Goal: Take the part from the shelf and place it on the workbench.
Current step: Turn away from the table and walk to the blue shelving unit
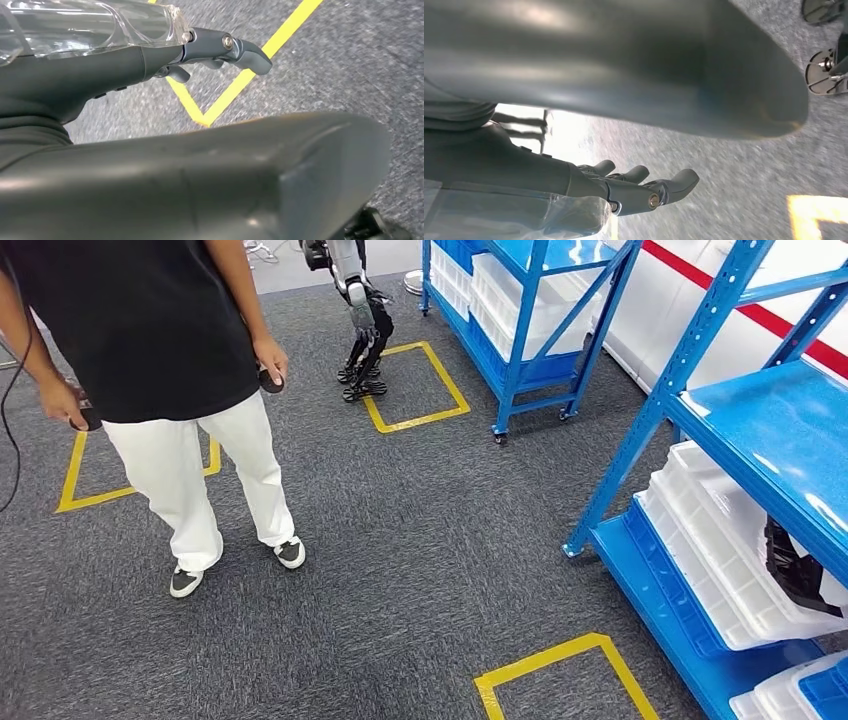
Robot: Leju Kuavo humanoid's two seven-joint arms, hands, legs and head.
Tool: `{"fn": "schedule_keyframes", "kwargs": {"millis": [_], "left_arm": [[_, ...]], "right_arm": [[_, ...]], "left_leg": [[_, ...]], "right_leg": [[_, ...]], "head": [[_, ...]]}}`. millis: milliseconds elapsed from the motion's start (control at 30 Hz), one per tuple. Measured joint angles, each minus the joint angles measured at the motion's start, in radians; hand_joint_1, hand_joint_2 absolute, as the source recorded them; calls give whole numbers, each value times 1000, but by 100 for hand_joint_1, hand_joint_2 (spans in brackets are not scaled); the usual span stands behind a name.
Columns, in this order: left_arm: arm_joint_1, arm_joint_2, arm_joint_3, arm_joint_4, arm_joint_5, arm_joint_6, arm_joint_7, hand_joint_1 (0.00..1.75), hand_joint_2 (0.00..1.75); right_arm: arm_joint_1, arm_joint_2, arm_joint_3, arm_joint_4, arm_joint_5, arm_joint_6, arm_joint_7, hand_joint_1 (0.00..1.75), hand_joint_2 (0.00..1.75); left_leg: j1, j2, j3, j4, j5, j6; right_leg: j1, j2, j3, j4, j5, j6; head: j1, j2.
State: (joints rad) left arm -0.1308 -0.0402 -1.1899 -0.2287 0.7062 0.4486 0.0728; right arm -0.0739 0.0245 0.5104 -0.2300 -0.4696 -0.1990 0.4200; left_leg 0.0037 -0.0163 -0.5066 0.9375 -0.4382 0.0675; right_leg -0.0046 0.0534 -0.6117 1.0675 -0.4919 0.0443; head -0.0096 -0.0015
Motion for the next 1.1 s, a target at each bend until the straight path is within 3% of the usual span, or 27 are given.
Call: {"fn": "schedule_keyframes", "kwargs": {"millis": [67, 100, 133, 200, 267, 333, 367, 400, 467, 533, 567, 600, 633, 667, 700, 767, 833, 900, 967, 1033, 1100], "left_arm": [[4, 0, 0, 0, 1, 0, 0, 0, 0], [6, 0, 0, 0, 1, 0, 0, 0, 0], [8, 0, 0, 0, 1, 0, 0, 0, 0], [8, 0, 0, 0, 2, 0, 0, 0, 0], [8, 0, 0, 0, 2, 0, 0, 0, 0], [7, 0, 0, 0, 2, 0, 1, 0, 0], [5, 0, 0, 0, 2, 0, 1, 0, 0], [3, 0, 0, 0, 2, 0, 1, 0, 0], [0, 0, 0, 0, 1, 0, 1, 0, 0], [2, 0, 0, 0, 0, -1, 2, 0, 0], [5, 0, 0, 0, 0, -3, 4, 0, 0], [8, 0, 0, 0, 0, -5, 6, 0, 0], [10, 0, 0, 0, 0, -7, 8, 0, 0], [11, 0, 0, 0, 0, -9, 9, 0, 0], [10, 0, 0, 0, -1, -10, 10, 0, 0], [7, 1, 0, 0, -1, -11, 12, 0, 0], [4, 2, 0, 0, -1, -12, 15, 0, 0], [1, 1, 0, 0, -2, -13, 16, 0, 0], [-2, 0, 0, 0, -2, -16, 15, 0, 0], [-2, -2, 0, 0, -2, -21, 16, 0, 0], [1, -2, 0, 0, -1, -26, 17, 0, 0]], "right_arm": [[-2, 0, 0, 0, 0, 0, 1, 0, 0], [-2, 0, 0, 0, -1, 0, 1, 0, 0], [-1, 0, 0, 0, -1, 0, 1, 0, 0], [-1, 0, 0, 0, -1, 0, 1, 0, 0], [-3, 0, 0, 0, -1, 0, 1, 0, 0], [-4, 0, 0, 0, -1, 0, 2, 0, 0], [-4, 0, 0, 0, -1, 0, 2, 0, 0], [-3, 0, 0, 0, -1, 0, 2, 0, 0], [-3, 0, 0, 0, -1, 0, 2, 0, 0], [-5, -1, 0, 0, -2, 0, 2, 0, 0], [-6, -1, 0, 0, -3, 0, 2, 0, 0], [-6, 0, 0, 0, -6, -1, 2, 0, 0], [-5, 0, 0, 0, -8, -1, 2, 0, 0], [-5, 0, 0, 0, -10, -1, 1, 0, 0], [-5, 0, 0, 0, -11, -2, 1, 0, 0], [-5, 0, 0, 0, -12, -3, -1, 0, 0], [-4, 1, 0, 0, -12, -5, -1, 0, 0], [-2, 0, 0, 1, -12, -5, -1, 0, 0], [0, -2, 0, 1, -12, -7, -1, 0, 0], [0, -3, 1, 1, -13, -8, -1, 0, 0], [-1, -4, 1, 1, -13, -8, -1, 0, 0]], "left_leg": [[-3, 31, 0, 0, -1, 4], [-4, 47, 0, 0, -2, 4], [-4, 61, 1, 0, -3, 4], [-2, 85, 4, 1, -7, -1], [-6, 105, 8, 5, -15, -13], [-10, 123, 12, 8, -21, -25], [-9, 131, 14, 7, -22, -31], [-6, 132, 15, 9, -24, -37], [1, 97, -2, 56, -57, -48], [4, 46, -60, 185, -126, -55], [4, 35, -96, 260, -155, -55], [4, 29, -123, 312, -168, -55], [4, 26, -133, 324, -160, -52], [2, 22, -122, 295, -133, -47], [1, 12, -94, 228, -93, -40], [-3, -30, -29, 80, -27, -27], [-6, -48, -1, 14, -7, -25], [-7, -26, 1, 6, -3, -23], [-4, -3, 3, -3, 4, -12], [-1, 22, 3, -8, 7, -4], [0, 49, 0, -8, 7, -3]], "right_leg": [[-2, -34, -65, 138, -64, 8], [-5, -39, -85, 180, -75, 11], [-7, -42, -87, 186, -69, 14], [-12, -63, -28, 80, -11, 19], [-11, -103, 45, -56, 36, 16], [-6, -115, 67, -103, 45, 3], [-4, -103, 65, -103, 47, -6], [-4, -94, 64, -104, 49, -12], [-5, -75, 62, -107, 54, -25], [-6, -54, 59, -107, 58, -34], [-4, -41, 57, -107, 59, -36], [-3, -27, 56, -106, 60, -38], [-2, -11, 56, -106, 61, -39], [-1, 4, 56, -106, 62, -39], [0, 19, 57, -106, 64, -39], [1, 45, 57, -106, 66, -35], [1, 68, 50, -104, 69, -29], [-2, 87, 43, -102, 72, -21], [-1, 50, 26, -68, 47, -12], [0, -13, -26, 47, -23, -4], [-6, -38, -84, 175, -80, 5]], "head": [[1, 0], [1, 0], [1, 0], [1, 0], [1, 0], [-1, 0], [-1, 0], [-1, 0], [-2, 0], [-3, 0], [-3, 0], [-3, 0], [-3, 0], [-3, 0], [-3, 0], [-3, 0], [-2, 0], [-2, 0], [-1, 0], [2, 0], [2, 0]]}}
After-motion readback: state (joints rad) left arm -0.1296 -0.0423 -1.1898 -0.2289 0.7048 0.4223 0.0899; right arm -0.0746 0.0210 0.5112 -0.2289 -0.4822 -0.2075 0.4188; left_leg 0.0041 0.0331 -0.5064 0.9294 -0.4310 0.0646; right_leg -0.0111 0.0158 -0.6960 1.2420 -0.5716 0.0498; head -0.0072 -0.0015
